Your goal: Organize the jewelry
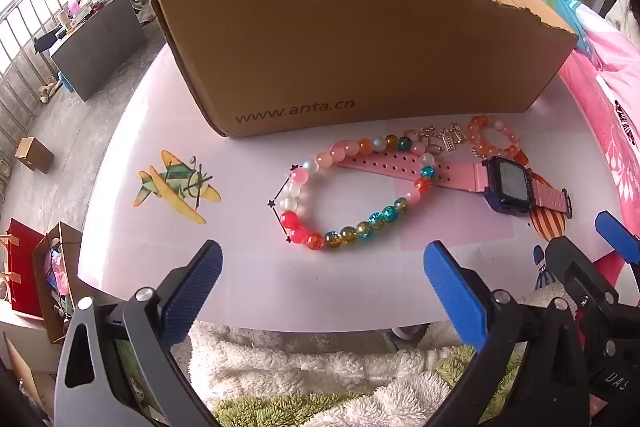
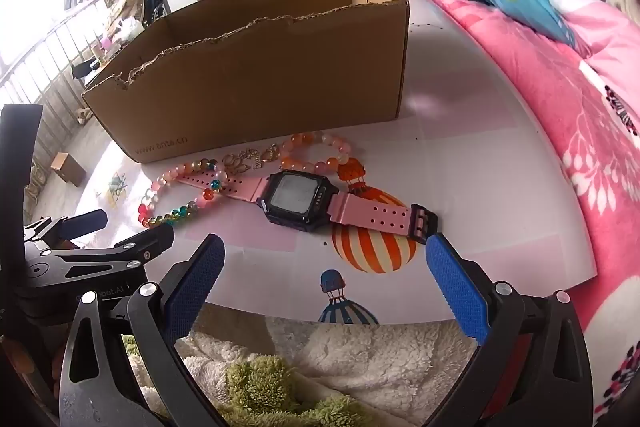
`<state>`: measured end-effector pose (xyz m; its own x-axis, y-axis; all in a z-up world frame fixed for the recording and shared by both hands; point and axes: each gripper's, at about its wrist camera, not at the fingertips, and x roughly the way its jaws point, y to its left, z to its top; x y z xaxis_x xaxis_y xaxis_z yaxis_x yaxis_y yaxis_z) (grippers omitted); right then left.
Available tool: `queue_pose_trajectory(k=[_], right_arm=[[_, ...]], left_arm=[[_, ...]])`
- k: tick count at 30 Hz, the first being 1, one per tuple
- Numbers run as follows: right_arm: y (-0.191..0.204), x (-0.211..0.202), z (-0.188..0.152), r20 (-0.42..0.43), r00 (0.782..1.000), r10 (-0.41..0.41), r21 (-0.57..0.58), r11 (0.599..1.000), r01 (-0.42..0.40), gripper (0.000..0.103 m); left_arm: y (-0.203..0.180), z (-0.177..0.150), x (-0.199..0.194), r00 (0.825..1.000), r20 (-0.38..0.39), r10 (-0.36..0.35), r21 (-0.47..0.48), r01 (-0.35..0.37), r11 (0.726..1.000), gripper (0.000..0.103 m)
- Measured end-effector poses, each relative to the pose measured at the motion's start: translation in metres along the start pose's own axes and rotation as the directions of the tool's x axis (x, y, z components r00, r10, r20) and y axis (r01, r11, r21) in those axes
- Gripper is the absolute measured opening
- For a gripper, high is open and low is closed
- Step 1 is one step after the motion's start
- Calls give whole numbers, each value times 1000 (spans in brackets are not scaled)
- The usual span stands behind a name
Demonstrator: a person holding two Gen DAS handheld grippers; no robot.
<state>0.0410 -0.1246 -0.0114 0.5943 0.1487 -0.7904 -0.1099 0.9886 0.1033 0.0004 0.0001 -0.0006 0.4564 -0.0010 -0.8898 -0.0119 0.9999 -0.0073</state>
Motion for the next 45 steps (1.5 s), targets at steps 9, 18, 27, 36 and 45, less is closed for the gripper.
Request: queue_pose_trajectory(k=[9, 18, 27, 36, 45], right_arm=[[-1, 3, -3, 4, 1000, -4, 0, 1000, 4, 96], [-2, 3, 0, -3, 1000, 6, 10, 1000, -6, 96], [-1, 2, 1, -3, 1000, 6, 11, 1000, -6, 96], [0, 1, 2, -4, 1000, 6, 10, 1000, -6, 96], [-1, 3, 2, -7, 1000, 7, 12, 1000, -7, 96]], left_arm=[[-2, -2, -3, 1000, 15, 6, 6, -6, 1000, 99], [-3, -6, -1, 1000, 6, 7, 8, -7, 1000, 99], [-2, -7, -1, 1000, 7, 8, 10, -8, 1000, 99], [-2, -5, 0, 1000, 4, 9, 8, -9, 1000, 99], [-4, -6, 0, 1000, 2, 10, 11, -10, 1000, 99]])
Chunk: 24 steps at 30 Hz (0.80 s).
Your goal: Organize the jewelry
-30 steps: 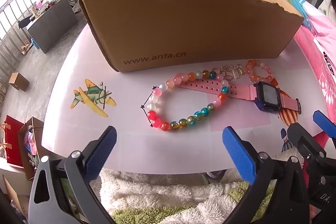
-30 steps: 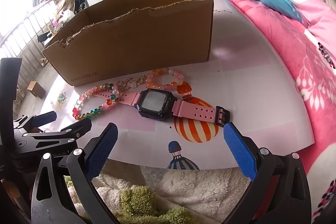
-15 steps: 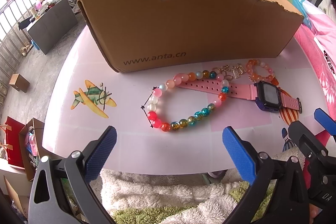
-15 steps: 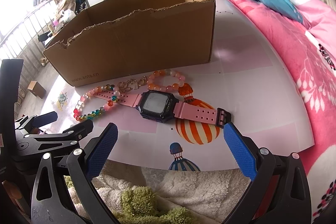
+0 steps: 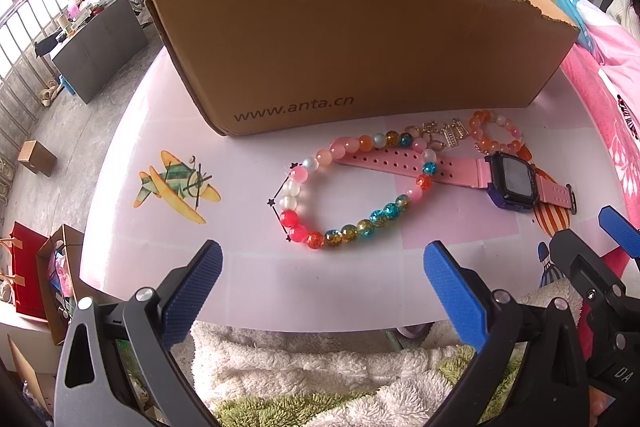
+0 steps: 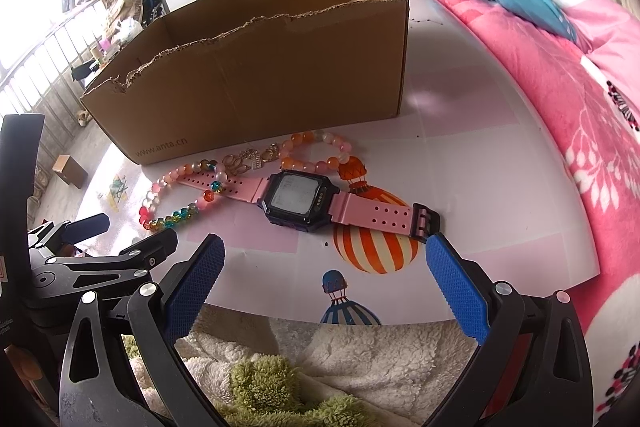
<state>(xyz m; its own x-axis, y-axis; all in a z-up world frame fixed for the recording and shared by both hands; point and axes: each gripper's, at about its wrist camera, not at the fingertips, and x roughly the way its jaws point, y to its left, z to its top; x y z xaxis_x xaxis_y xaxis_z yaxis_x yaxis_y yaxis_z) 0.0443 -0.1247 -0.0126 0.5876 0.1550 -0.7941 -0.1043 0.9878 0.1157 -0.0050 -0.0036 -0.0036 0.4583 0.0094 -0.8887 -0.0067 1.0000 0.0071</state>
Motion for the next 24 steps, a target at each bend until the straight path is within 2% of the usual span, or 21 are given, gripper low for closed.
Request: queue_pose_trajectory(k=[17, 24], right_arm=[[-2, -1, 0, 2, 1000, 1, 4, 1000, -1, 96], [-4, -3, 3, 12, 1000, 14, 11, 1000, -14, 96]], left_arm=[[-1, 1, 0, 1000, -1, 0, 0, 0, 1000, 99], [5, 0, -6, 999, 44, -23, 6, 23, 1000, 99]])
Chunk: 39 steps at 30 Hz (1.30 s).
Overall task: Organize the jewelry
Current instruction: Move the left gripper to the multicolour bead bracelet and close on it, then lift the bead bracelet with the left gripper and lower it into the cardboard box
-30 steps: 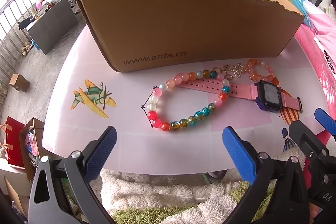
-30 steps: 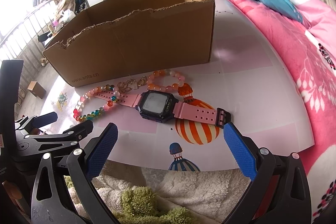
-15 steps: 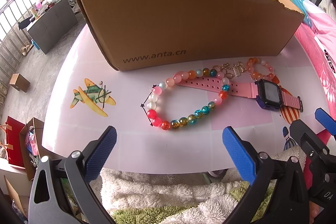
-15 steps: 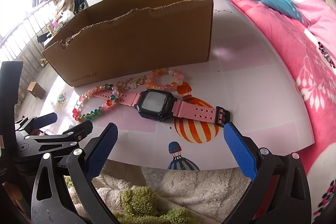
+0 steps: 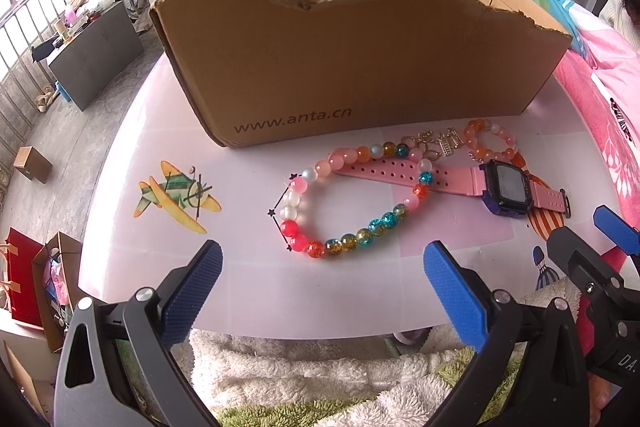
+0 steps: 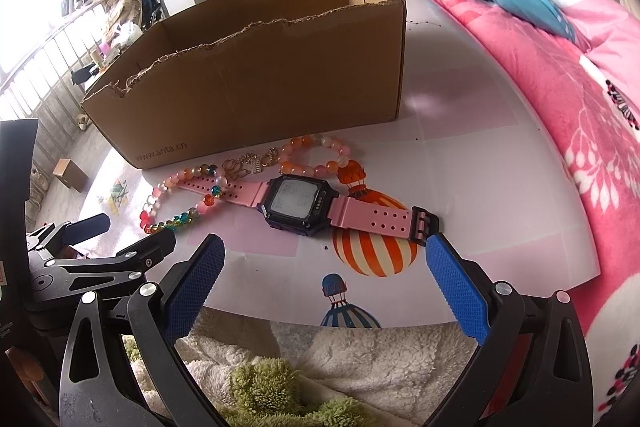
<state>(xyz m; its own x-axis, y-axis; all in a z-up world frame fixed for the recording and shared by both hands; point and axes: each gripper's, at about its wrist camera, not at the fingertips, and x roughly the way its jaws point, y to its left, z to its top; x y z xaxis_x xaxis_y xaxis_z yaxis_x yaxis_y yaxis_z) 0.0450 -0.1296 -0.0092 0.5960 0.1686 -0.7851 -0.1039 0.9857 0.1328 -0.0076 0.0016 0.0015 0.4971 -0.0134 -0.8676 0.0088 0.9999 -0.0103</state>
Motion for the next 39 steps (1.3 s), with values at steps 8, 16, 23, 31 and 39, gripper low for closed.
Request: queue_pose_trajectory(k=[8, 16, 23, 31, 39], right_arm=[[12, -6, 20, 78, 988, 135, -28, 991, -134, 90], [46, 23, 38, -29, 952, 304, -68, 950, -305, 56], [61, 48, 40, -126, 941, 315, -69, 943, -325, 30], [72, 61, 47, -163, 949, 270, -91, 954, -287, 27], [90, 65, 50, -168, 966, 194, -181, 958, -224, 11]], left_arm=[[44, 1, -23, 955, 219, -201, 40, 197, 980, 99], [70, 6, -24, 942, 272, -194, 31, 193, 981, 99], [51, 6, -9, 951, 270, -152, 153, 113, 982, 93], [24, 13, 14, 964, 207, -164, 274, 104, 956, 52], [16, 15, 26, 971, 172, -166, 320, 104, 942, 26]])
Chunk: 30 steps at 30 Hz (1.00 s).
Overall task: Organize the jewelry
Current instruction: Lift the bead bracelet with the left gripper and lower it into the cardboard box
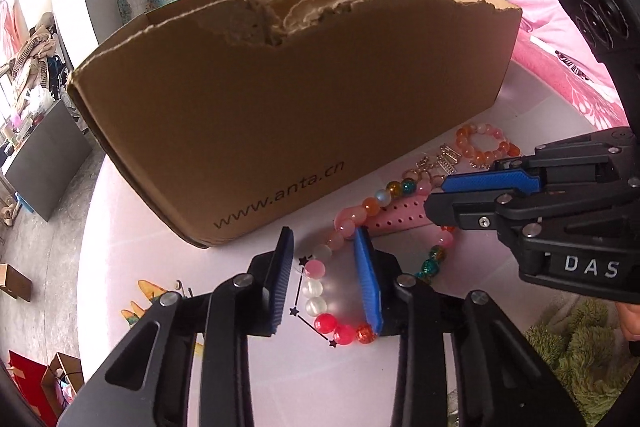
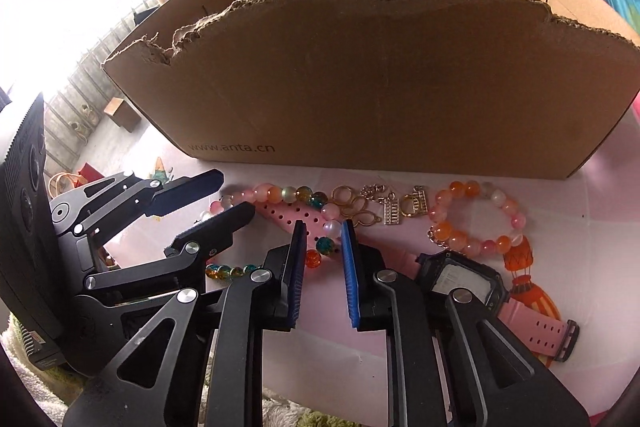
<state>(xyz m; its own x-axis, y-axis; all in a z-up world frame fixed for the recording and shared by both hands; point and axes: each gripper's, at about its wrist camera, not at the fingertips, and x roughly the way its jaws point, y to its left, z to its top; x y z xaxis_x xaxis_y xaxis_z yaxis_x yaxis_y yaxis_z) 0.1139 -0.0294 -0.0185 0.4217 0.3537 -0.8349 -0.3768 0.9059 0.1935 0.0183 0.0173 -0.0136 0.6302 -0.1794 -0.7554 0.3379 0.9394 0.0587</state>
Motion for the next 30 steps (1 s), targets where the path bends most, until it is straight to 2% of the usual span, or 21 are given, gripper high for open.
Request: queue_pose_trajectory(k=[1, 4, 9, 14, 17, 20, 24, 25, 27, 28, 30], right_arm=[[1, 0, 0, 2, 1000, -9, -5, 1000, 9, 8], [2, -4, -1, 7, 1000, 3, 2, 1000, -3, 8], [-7, -26, -14, 34, 998, 59, 15, 998, -60, 7], [1, -63, -21, 80, 990, 120, 6, 993, -121, 7], [7, -95, -20, 139, 980, 144, -26, 990, -142, 7], [13, -131, -11, 217, 962, 163, -68, 986, -152, 7], [23, -161, 22, 307, 929, 207, -128, 976, -175, 7], [20, -166, 33, 322, 922, 215, -136, 974, -180, 7], [20, -166, 59, 339, 910, 238, -147, 969, -198, 7], [12, -158, 85, 331, 908, 255, -143, 965, -219, 7], [8, -150, 98, 316, 911, 267, -136, 962, -235, 7]], left_arm=[[-1, -1, 0, 1000, 2, -8, 1, 8, 1000, 21], [-5, -1, -1, 1000, 5, -8, 16, 8, 1000, 10], [-4, -3, -23, 999, 40, -35, -12, 35, 999, 10], [3, 4, -63, 993, 101, -69, -62, 76, 995, 9], [8, 13, -95, 980, 172, -102, -84, 118, 989, 9], [14, 32, -124, 959, 254, -125, -75, 148, 986, 9], [33, 66, -151, 917, 363, -162, -68, 200, 977, 10], [39, 77, -152, 913, 375, -159, -79, 202, 976, 10], [51, 97, -151, 911, 385, -146, -103, 200, 974, 10], [57, 106, -148, 911, 391, -134, -110, 191, 975, 10], [68, 122, -136, 917, 385, -106, -128, 167, 978, 9]])
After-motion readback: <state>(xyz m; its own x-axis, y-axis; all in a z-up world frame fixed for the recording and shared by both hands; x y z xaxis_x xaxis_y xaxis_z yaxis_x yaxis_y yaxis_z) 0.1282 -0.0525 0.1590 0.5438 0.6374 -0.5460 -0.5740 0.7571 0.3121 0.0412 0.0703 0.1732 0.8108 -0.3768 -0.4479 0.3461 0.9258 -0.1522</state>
